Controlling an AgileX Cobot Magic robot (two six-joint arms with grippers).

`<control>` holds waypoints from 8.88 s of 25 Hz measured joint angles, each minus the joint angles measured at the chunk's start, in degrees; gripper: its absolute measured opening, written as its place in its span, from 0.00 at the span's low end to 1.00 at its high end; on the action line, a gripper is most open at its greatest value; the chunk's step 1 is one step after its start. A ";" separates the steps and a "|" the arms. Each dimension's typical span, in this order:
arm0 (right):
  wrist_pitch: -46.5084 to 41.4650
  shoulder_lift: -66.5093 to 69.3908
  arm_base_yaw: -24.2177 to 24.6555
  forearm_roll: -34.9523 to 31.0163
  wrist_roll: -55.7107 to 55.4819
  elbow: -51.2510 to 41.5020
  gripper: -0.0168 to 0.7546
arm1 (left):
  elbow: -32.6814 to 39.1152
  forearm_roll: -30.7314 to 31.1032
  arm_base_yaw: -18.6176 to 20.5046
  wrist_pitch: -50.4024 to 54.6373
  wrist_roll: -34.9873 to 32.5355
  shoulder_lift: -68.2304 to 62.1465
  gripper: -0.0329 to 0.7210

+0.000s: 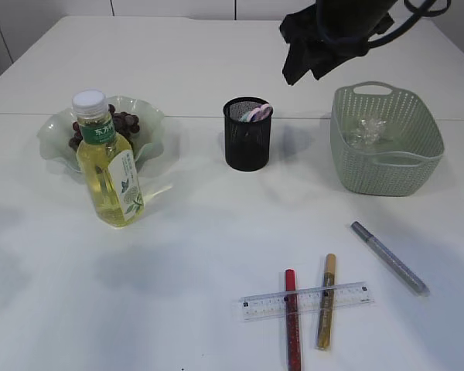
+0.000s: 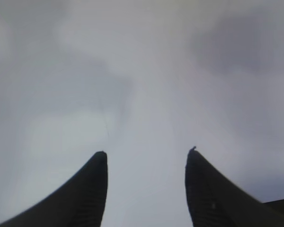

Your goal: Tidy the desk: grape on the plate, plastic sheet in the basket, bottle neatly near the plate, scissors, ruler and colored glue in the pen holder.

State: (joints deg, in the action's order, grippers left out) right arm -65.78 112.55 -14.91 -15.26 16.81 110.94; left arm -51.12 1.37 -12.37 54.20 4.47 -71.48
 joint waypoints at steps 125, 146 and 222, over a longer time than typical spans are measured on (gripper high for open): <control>16.75 4.11 -23.01 14.82 34.78 -38.12 0.45 | 0.00 -2.54 0.00 -7.08 0.00 -0.30 0.52; 16.62 -0.57 -21.98 13.81 34.78 -38.12 0.41 | 0.00 -2.54 0.00 -7.08 0.00 -0.30 0.52; 32.20 24.58 3.30 -86.27 91.25 2.35 0.70 | 0.00 -6.37 0.00 -3.49 0.00 -0.30 0.47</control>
State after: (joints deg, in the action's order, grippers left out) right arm -33.59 137.13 -11.61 -101.53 108.06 113.29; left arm -51.12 -5.00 -12.37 50.70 4.47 -71.78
